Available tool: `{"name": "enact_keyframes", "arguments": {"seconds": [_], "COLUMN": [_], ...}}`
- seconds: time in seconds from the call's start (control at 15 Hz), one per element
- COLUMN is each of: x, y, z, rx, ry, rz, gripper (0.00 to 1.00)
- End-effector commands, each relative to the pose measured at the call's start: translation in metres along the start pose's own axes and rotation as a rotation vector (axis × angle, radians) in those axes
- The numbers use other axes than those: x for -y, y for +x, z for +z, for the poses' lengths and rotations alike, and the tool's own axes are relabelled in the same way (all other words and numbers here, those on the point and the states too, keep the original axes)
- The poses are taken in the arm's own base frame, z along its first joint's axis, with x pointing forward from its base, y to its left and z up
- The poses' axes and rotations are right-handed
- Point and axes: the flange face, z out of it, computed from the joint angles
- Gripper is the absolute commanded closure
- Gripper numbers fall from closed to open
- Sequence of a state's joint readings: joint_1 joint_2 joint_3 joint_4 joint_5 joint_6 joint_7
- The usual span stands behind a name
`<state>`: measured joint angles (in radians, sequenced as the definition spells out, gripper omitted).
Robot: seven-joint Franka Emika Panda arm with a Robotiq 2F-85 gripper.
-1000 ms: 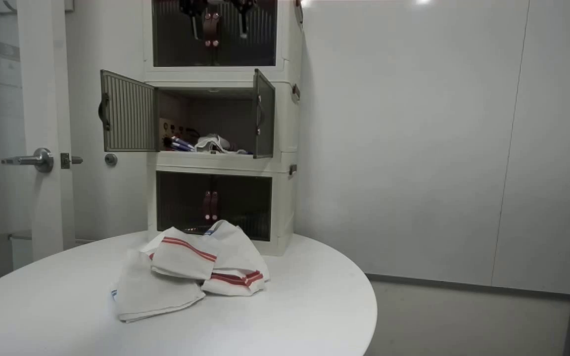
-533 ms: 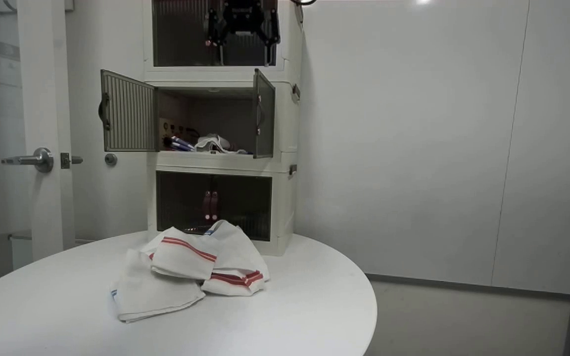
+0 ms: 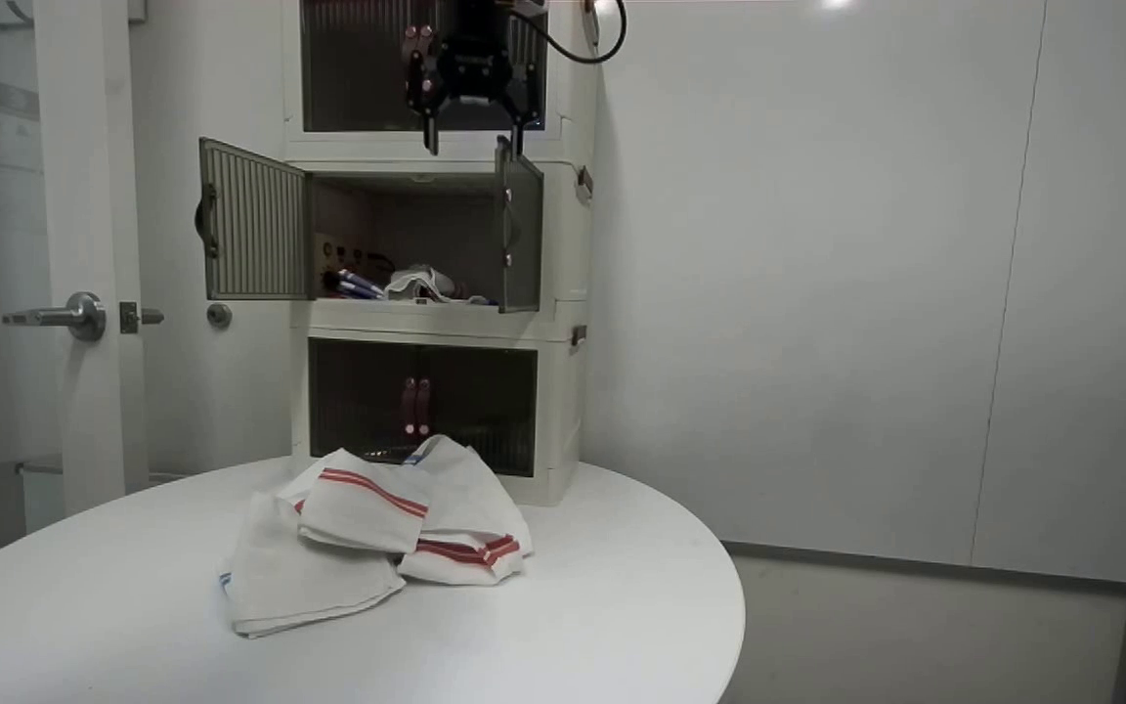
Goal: Close the door the middle compartment
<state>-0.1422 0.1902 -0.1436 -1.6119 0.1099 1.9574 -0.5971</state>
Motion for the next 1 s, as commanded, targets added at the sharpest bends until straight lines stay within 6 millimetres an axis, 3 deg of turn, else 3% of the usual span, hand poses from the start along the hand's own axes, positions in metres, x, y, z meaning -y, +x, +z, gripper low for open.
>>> {"name": "enact_keyframes", "arguments": {"seconds": [0.0, 0.93], "x": [-0.002, 0.053], "y": [0.015, 0.008], "z": [0.003, 0.005], "rx": [0.023, 0.014], "ry": [0.024, 0.096], "rz": [-0.065, -0.295], "gripper": [0.0, 0.0]}}
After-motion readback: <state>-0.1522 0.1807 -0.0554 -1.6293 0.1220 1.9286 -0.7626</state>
